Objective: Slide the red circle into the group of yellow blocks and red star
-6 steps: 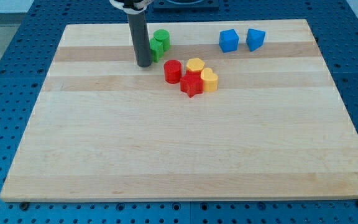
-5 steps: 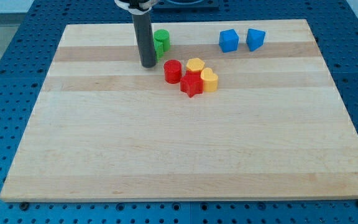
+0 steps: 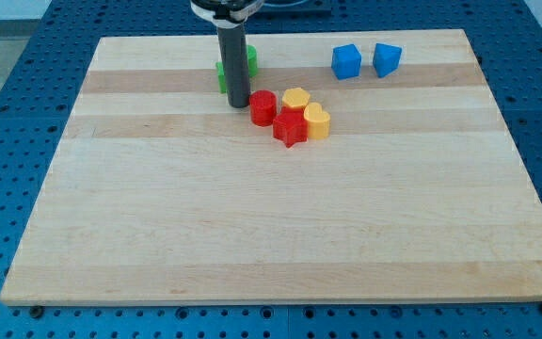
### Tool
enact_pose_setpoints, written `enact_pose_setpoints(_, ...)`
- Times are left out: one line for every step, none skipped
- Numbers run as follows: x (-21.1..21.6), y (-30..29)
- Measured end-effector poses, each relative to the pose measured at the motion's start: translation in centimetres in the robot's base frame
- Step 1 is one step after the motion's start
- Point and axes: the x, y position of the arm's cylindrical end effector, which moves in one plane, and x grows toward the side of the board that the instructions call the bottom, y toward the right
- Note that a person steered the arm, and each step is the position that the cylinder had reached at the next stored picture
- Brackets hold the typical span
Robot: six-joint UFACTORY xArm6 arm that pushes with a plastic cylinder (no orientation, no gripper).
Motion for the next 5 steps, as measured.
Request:
enact_pose_setpoints(-0.2,1.5)
enact_pose_setpoints(-0.1,3.6)
enact_pose_setpoints(0.2,4.9)
enact_pose_setpoints(0.2,4.9)
enact_pose_setpoints(0.3,4.9)
